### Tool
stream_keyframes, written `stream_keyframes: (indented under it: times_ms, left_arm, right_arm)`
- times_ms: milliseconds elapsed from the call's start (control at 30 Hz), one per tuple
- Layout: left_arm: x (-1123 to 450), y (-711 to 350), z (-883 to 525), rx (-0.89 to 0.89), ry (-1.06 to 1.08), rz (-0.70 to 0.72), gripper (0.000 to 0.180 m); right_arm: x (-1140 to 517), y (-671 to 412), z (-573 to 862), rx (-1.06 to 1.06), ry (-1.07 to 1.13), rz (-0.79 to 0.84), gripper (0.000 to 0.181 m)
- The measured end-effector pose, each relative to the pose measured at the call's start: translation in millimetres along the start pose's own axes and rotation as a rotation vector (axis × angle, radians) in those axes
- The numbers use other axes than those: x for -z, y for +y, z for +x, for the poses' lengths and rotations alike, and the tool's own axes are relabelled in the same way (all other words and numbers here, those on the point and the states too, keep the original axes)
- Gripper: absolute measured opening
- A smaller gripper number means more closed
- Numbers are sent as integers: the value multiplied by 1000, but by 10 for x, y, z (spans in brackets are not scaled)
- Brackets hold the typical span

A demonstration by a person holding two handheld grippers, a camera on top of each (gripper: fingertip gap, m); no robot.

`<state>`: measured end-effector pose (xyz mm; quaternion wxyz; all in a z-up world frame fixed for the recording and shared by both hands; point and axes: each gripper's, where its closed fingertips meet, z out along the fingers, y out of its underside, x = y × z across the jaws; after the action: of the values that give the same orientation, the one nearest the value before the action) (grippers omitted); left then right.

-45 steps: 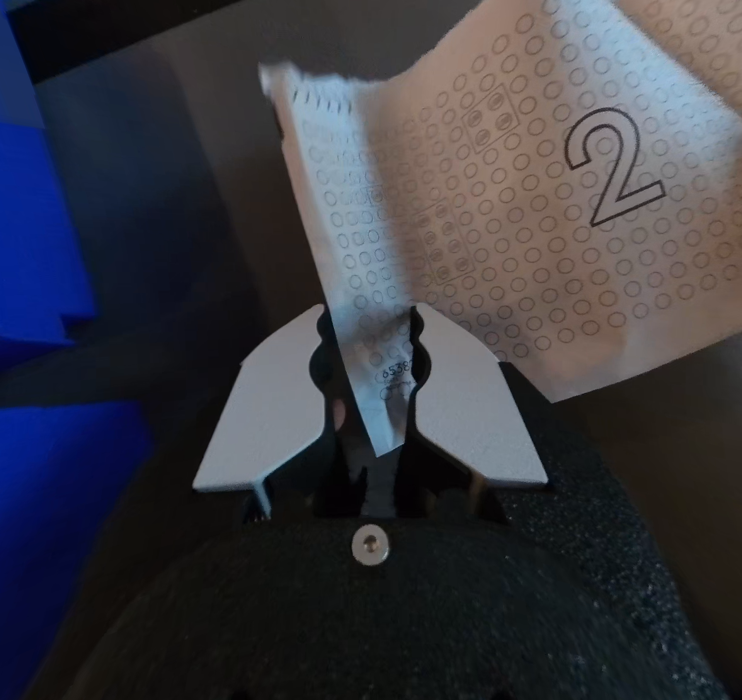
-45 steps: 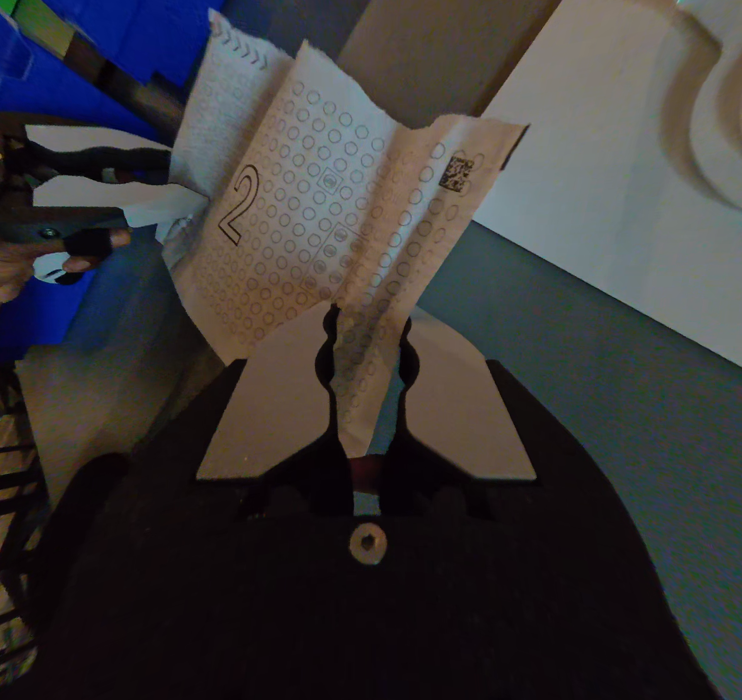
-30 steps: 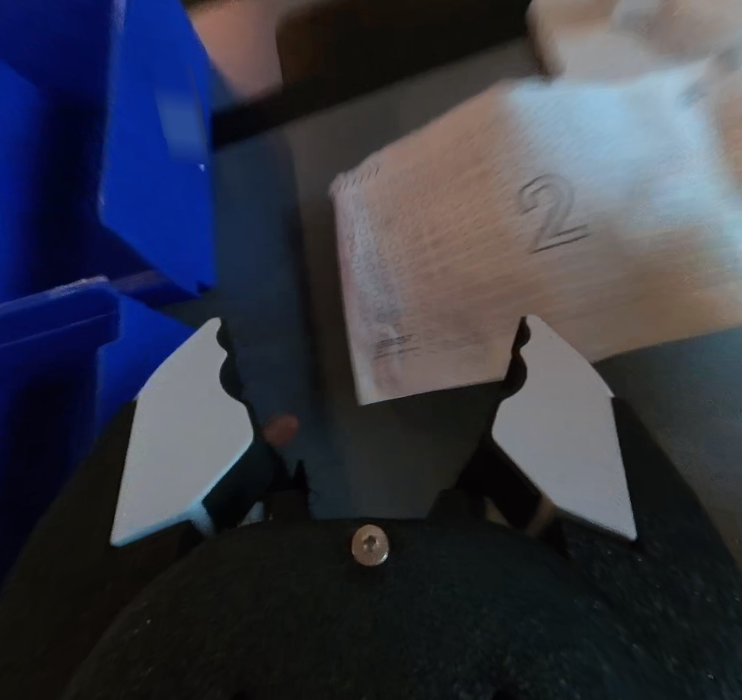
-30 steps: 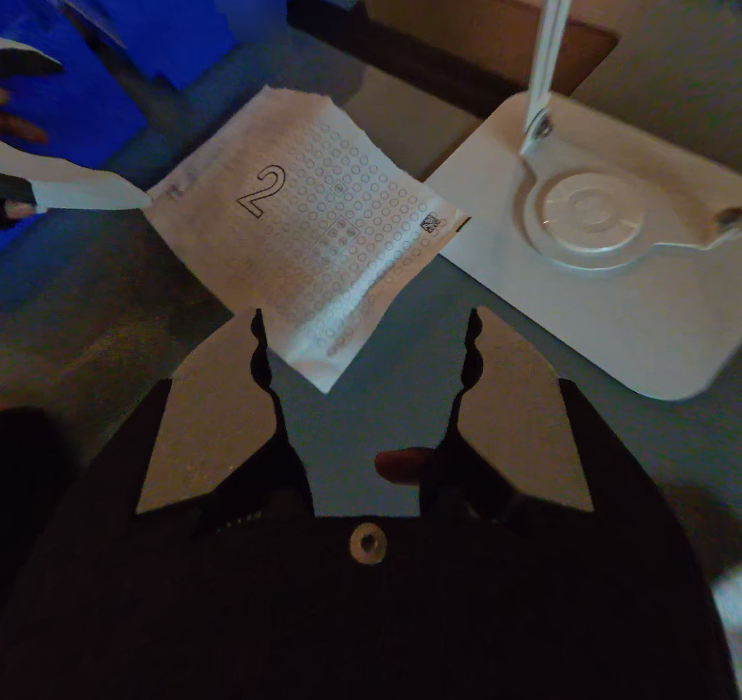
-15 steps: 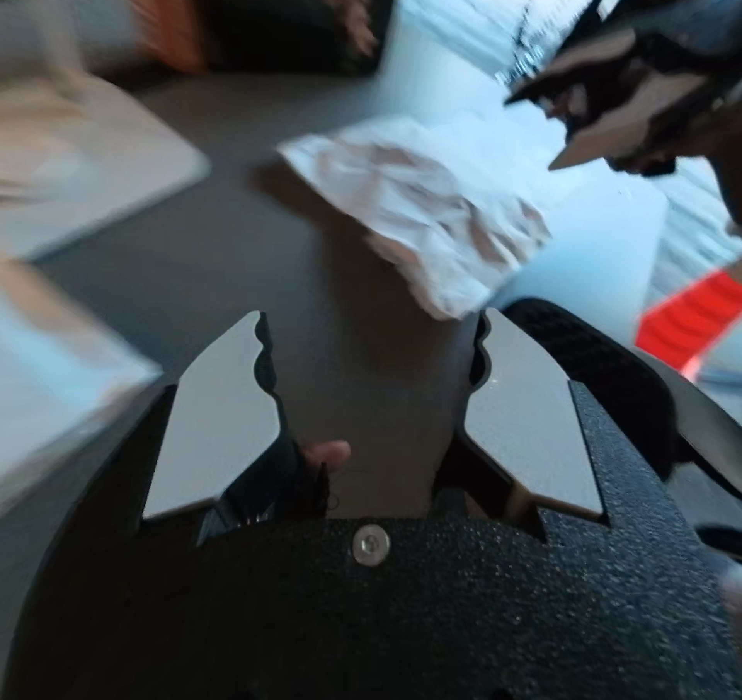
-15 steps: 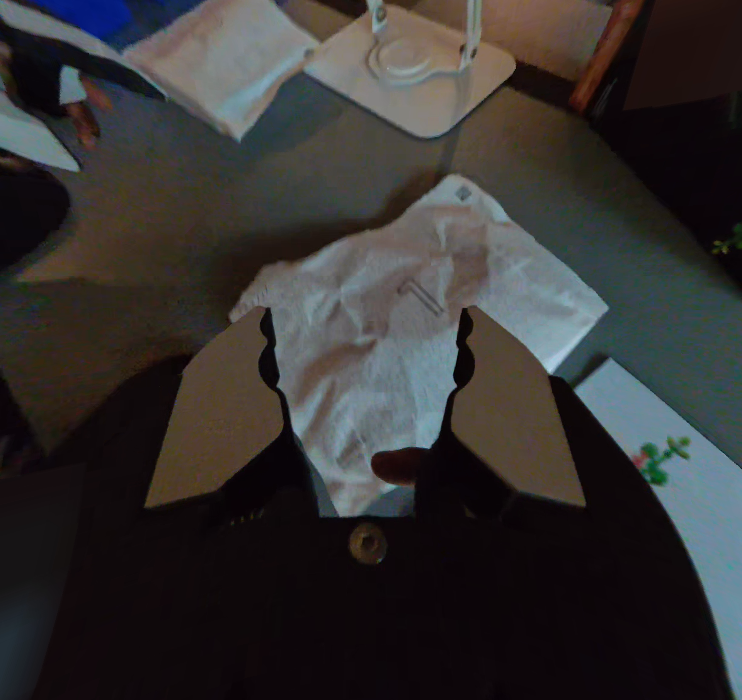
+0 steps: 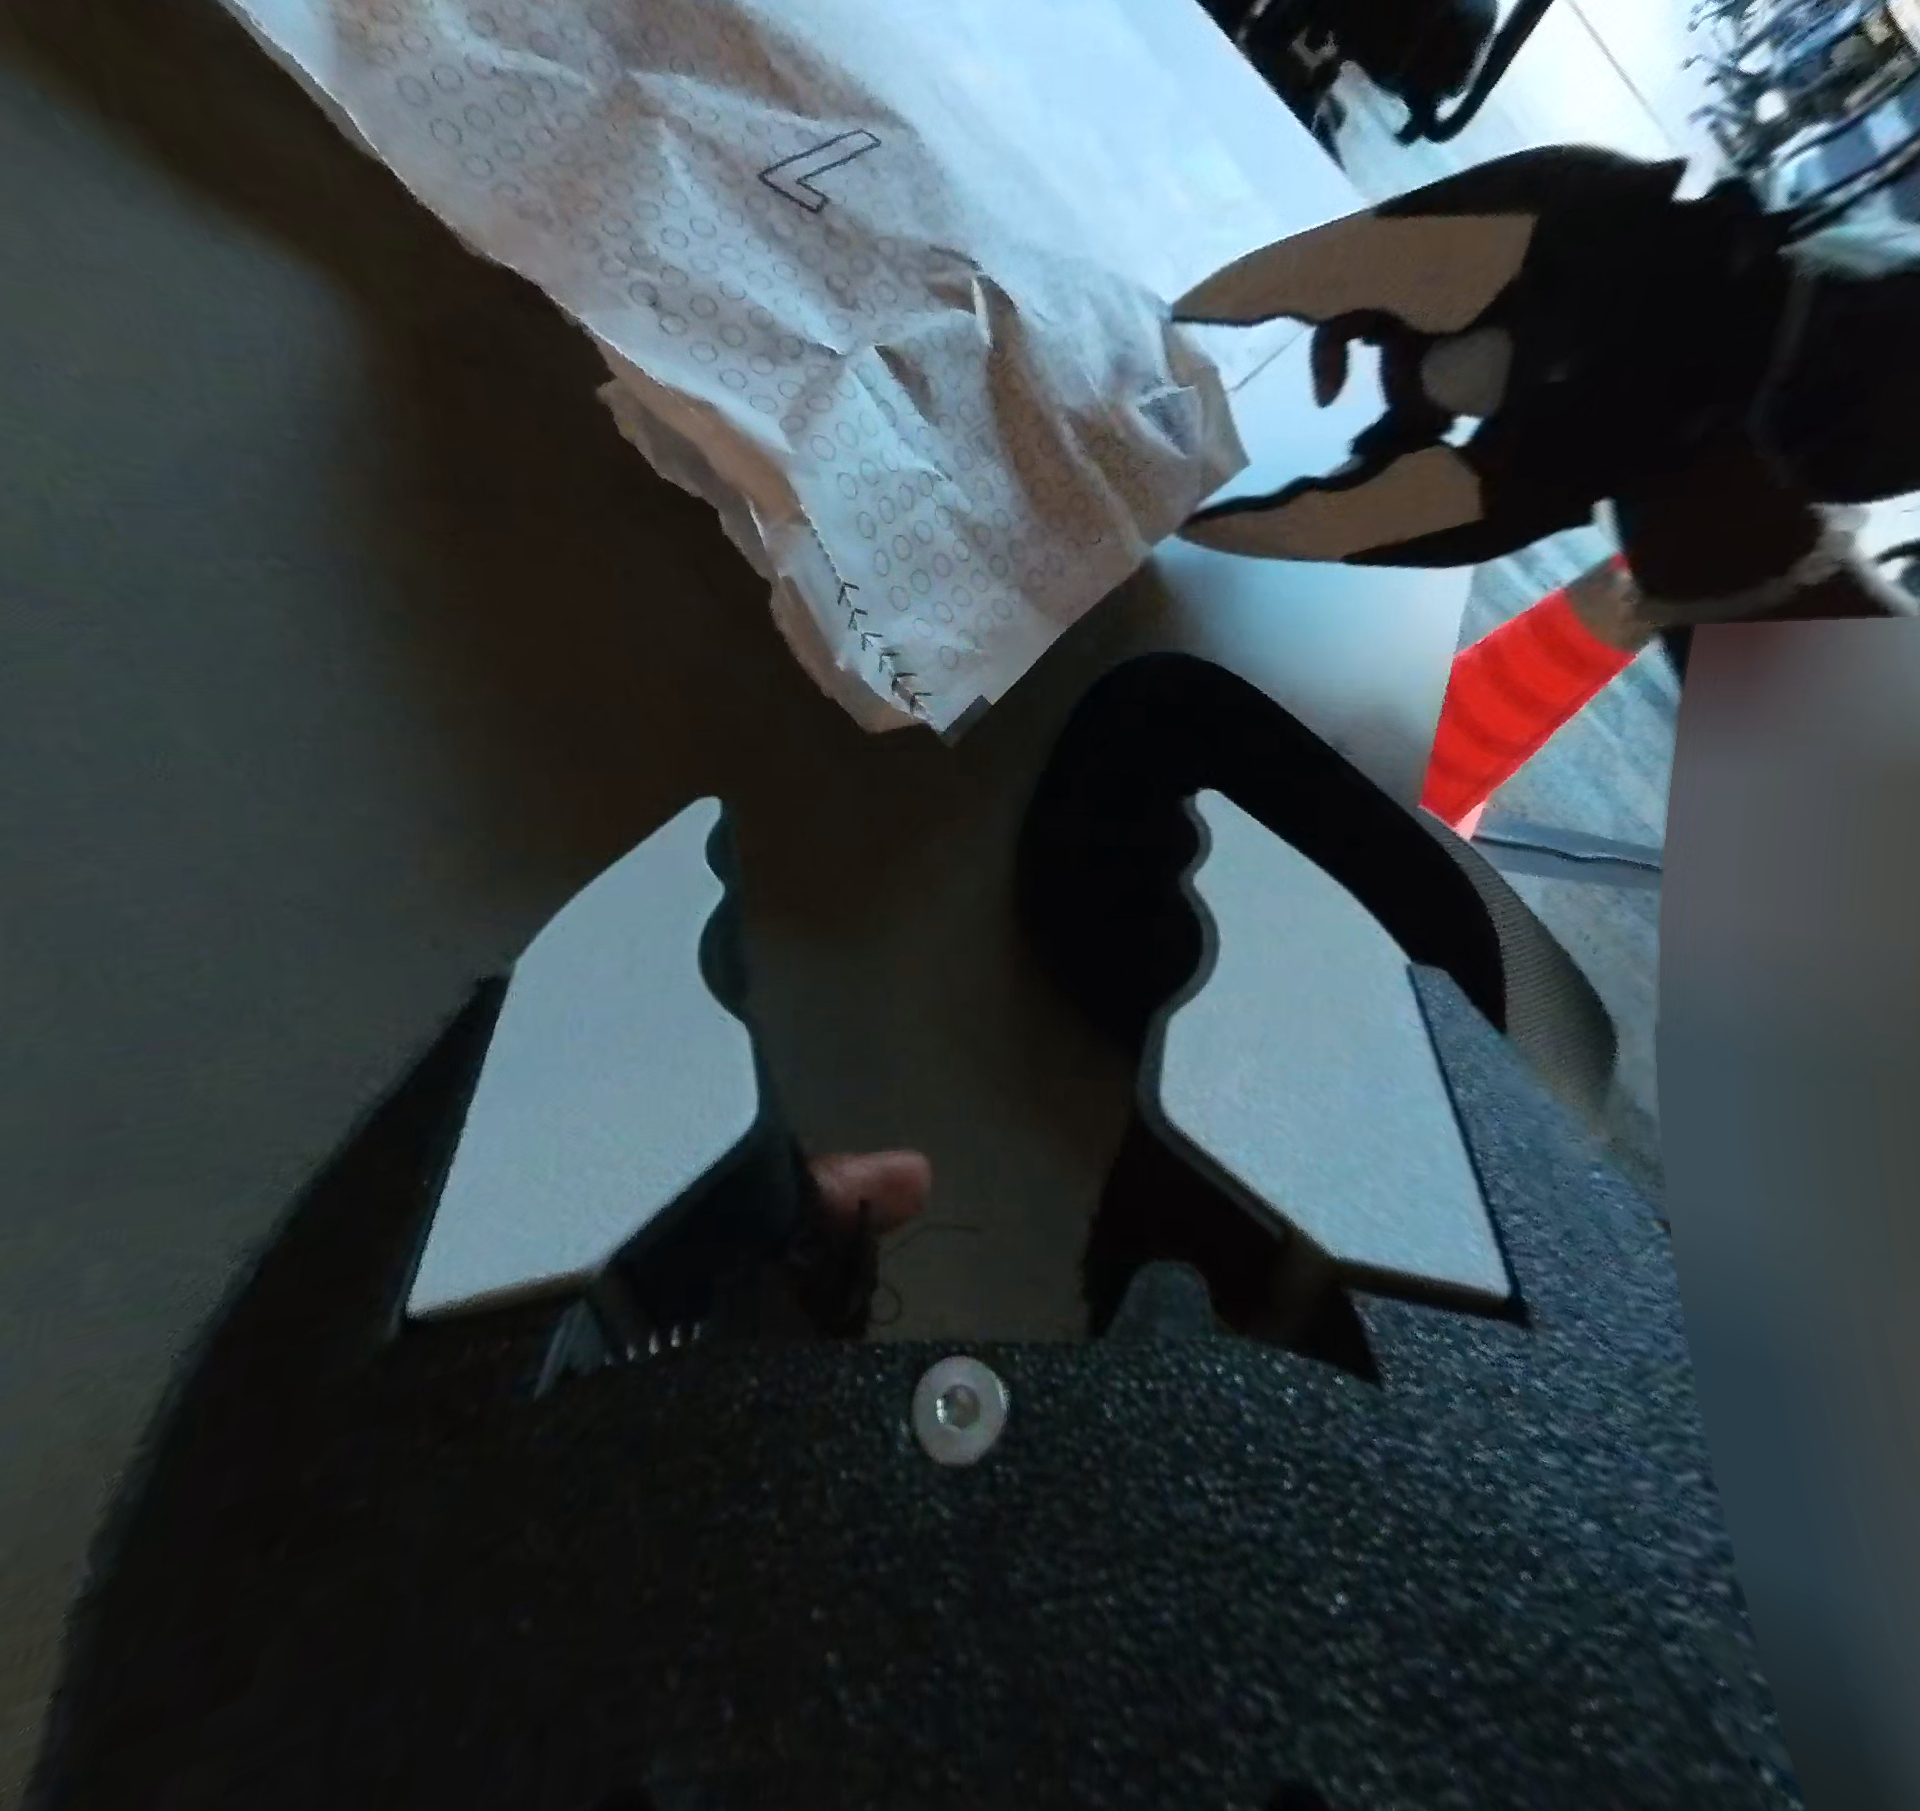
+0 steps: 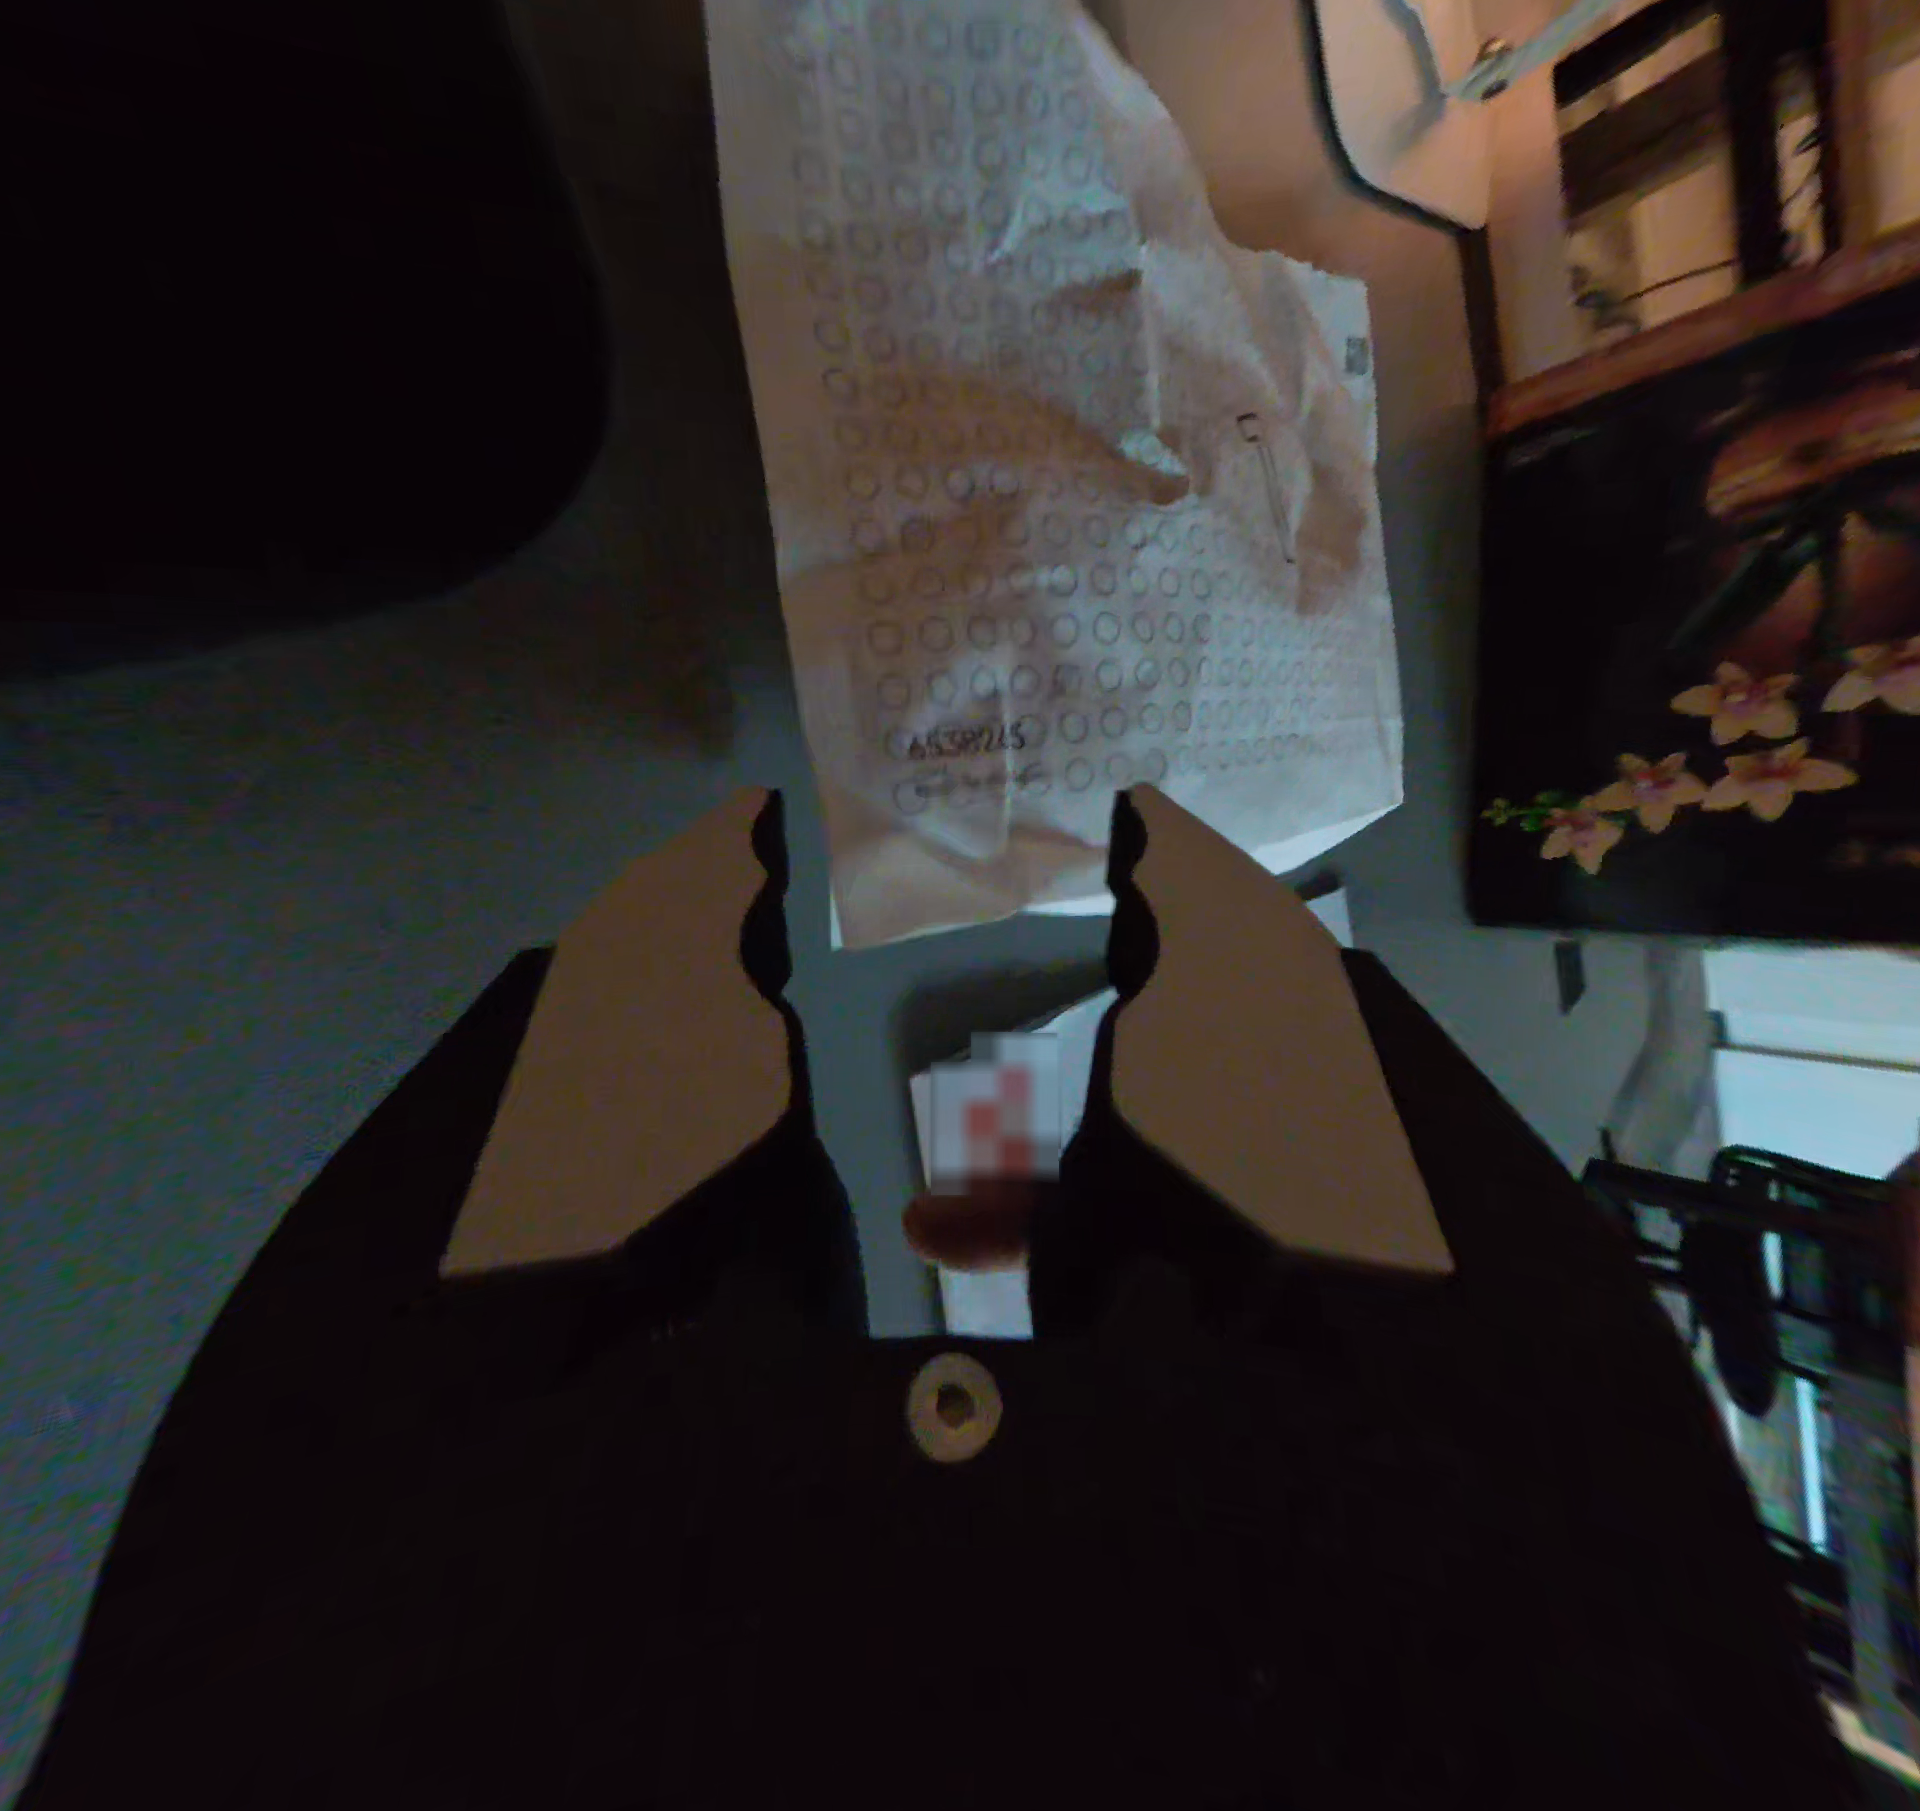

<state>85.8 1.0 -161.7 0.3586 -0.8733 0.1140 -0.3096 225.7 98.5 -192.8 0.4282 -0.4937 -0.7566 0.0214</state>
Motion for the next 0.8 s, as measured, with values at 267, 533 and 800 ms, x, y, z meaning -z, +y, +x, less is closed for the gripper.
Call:
stream_keyframes:
  times_ms: [267,533,800]
  left_arm:
    - [87,40,-84,98,32,71,83]
    - [70,-65,-314,265,40,153,82]
    - [52,-275,-677,394,10,247,71]
  right_arm:
    - [-216,-376,52,-179,-18,121,16]
    - [-515,-952,17,-340,-56,149,5]
    - [-604,-1668,-113,-598,-185,294,3]
